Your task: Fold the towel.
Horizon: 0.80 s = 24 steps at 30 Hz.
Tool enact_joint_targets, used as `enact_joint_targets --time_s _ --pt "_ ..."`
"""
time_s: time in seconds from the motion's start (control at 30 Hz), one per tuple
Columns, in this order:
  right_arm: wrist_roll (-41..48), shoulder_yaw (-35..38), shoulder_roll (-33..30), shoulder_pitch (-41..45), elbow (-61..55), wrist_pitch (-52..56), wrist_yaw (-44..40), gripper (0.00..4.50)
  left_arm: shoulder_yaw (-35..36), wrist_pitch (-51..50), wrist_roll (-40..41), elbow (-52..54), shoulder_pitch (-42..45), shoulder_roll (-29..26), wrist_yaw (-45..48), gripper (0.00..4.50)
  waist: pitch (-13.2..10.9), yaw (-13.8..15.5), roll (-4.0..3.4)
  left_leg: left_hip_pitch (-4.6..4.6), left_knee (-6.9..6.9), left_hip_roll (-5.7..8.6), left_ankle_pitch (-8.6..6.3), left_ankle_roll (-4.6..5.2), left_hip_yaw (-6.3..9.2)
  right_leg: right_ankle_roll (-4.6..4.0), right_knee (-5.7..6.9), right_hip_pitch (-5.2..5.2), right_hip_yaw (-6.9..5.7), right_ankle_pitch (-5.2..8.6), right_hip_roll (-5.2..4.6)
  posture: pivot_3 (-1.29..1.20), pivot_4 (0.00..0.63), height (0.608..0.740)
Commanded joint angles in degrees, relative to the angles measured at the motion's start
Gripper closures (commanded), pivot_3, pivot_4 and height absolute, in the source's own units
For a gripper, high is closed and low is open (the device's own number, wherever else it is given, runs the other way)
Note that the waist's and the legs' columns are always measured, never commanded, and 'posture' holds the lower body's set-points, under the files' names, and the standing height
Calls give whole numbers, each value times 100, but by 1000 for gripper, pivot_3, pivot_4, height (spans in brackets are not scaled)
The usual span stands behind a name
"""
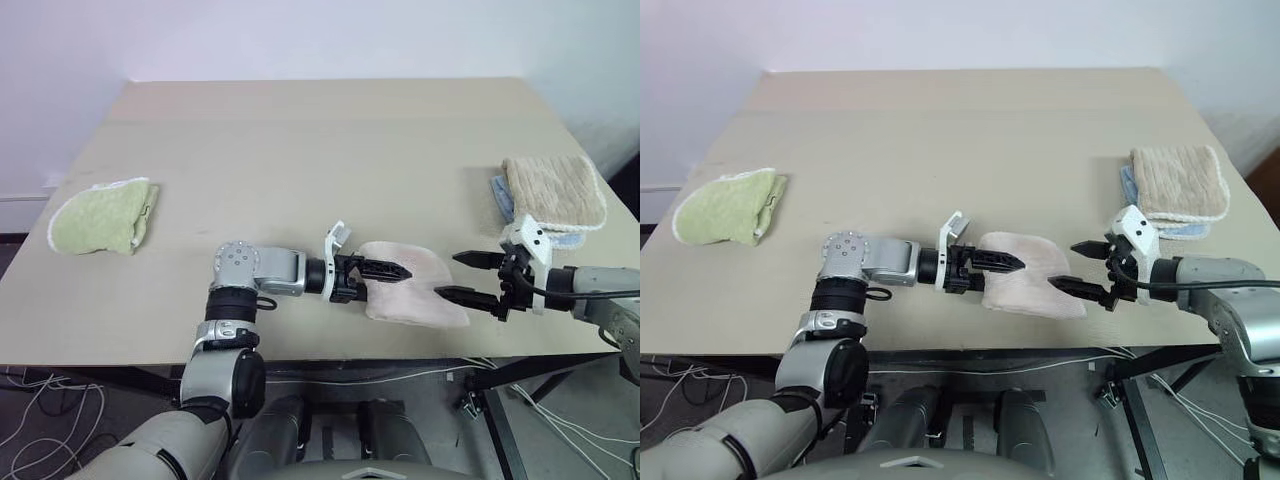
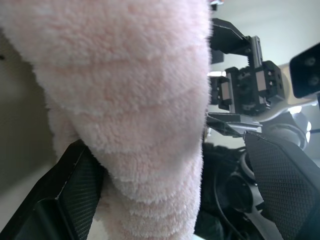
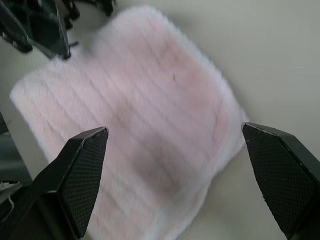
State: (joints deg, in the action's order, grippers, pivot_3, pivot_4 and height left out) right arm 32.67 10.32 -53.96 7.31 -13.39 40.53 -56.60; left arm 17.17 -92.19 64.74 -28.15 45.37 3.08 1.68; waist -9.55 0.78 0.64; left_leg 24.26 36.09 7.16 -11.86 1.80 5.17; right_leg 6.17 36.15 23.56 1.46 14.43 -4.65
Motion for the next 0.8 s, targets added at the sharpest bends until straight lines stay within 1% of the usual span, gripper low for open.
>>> enact_joint_targets --time_s 0.03,0.17,0.2,0.3,0.43,0.47,0.57,0.63,0.7,0.73,0.8 --pt "53 326 -17 -7 -212 -75 75 0 -24 -31 47 22 31 -4 -92 545 0 5 0 0 0 0 0 0 0 0 1 0 0 0 0 0 150 740" --pt "34 398 -32 -123 -271 -62 115 0 -165 -31 -44 63 -33 -110 -122 1809 0 7 0 0 -1 0 0 0 0 0 0 0 -1 0 0 0 150 740" --pt "28 413 -32 -134 -277 -55 135 0 -192 -31 -65 63 -43 -124 -119 2201 0 4 0 0 -1 0 0 0 0 0 0 1 0 0 0 0 150 740" --pt "42 465 -35 -162 -333 -26 203 0 -188 -31 -135 42 -55 -121 -106 2981 0 1 0 0 -1 0 0 0 0 0 1 1 1 0 0 0 150 740" --pt "43 515 -58 -212 -370 -7 265 0 -188 -31 -181 43 -27 -127 -36 4305 0 3 0 0 -2 0 0 0 0 0 1 1 0 0 0 0 150 740" --pt "42 540 -61 -233 -390 1 285 0 -167 -31 -177 35 -6 -145 -2 4451 0 5 0 0 -2 0 0 0 0 0 1 1 0 0 0 0 150 740" --pt "51 605 -52 -259 -422 19 329 0 -67 -31 -212 66 39 -183 86 4451 0 0 0 0 -2 0 0 0 0 0 1 1 1 0 0 0 150 740" --pt "66 640 -42 -265 -448 38 355 0 621 107 140 -175 99 0 -62 4451 0 1 -1 0 -1 0 0 0 0 0 1 2 0 0 0 0 150 740" --pt "71 659 -25 -273 -459 37 386 0 763 28 312 -21 122 -128 62 4451 0 -5 1 0 -2 -1 0 0 0 0 1 3 0 0 1 0 150 740" --pt "72 666 -18 -277 -462 35 397 0 768 -11 367 75 124 -187 117 4451 0 -6 0 1 -2 -1 0 0 0 0 1 4 0 0 1 0 150 740" --pt "59 666 -1 -264 -448 9 425 0 527 -31 629 309 62 -483 266 4451 0 -7 0 2 -5 -1 0 -1 -1 1 2 8 0 0 2 0 150 740"
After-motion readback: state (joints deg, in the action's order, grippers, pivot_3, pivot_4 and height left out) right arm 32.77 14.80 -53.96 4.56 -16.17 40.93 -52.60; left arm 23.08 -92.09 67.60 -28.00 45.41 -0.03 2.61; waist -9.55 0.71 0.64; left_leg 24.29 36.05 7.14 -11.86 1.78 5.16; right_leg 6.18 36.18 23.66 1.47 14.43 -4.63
